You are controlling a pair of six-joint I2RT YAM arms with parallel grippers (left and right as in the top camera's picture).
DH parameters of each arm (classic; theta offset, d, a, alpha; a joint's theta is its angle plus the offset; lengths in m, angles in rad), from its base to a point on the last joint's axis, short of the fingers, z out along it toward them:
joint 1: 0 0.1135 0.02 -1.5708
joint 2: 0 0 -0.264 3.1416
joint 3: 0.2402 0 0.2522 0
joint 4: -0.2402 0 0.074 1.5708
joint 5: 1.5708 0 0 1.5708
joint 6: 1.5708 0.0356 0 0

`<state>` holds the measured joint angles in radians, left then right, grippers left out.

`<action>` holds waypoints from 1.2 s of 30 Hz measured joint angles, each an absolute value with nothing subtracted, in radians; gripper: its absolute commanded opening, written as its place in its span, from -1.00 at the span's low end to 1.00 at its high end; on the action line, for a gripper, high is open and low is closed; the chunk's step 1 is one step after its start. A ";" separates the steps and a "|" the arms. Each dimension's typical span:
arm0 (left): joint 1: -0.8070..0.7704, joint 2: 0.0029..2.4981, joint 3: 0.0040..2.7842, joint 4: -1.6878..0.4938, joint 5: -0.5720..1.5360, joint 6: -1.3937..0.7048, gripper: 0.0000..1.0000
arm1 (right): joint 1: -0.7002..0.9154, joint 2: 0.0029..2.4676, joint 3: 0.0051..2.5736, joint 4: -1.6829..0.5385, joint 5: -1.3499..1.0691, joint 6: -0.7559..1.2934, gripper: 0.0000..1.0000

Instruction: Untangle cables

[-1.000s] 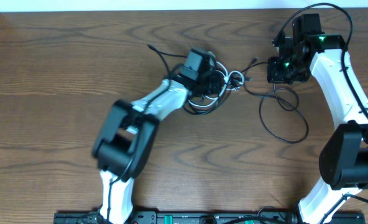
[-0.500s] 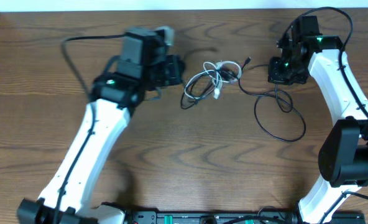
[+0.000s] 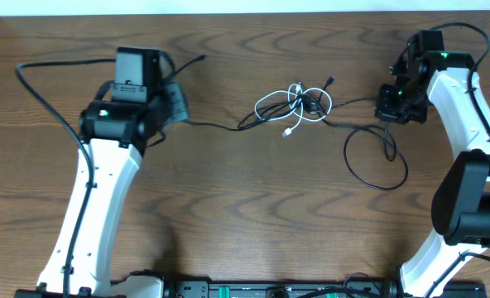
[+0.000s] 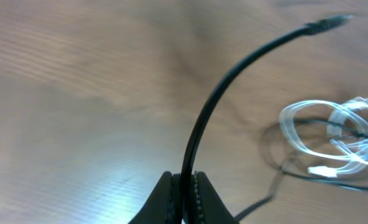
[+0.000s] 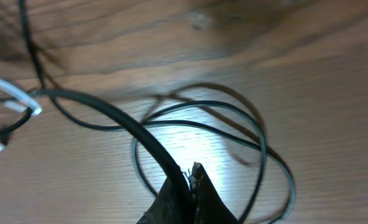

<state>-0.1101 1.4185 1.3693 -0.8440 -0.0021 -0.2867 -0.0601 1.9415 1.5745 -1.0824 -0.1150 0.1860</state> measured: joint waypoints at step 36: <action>-0.091 1.445 1.378 -0.873 0.279 -0.286 0.39 | 0.029 1.942 1.620 -1.031 -0.418 -0.029 0.47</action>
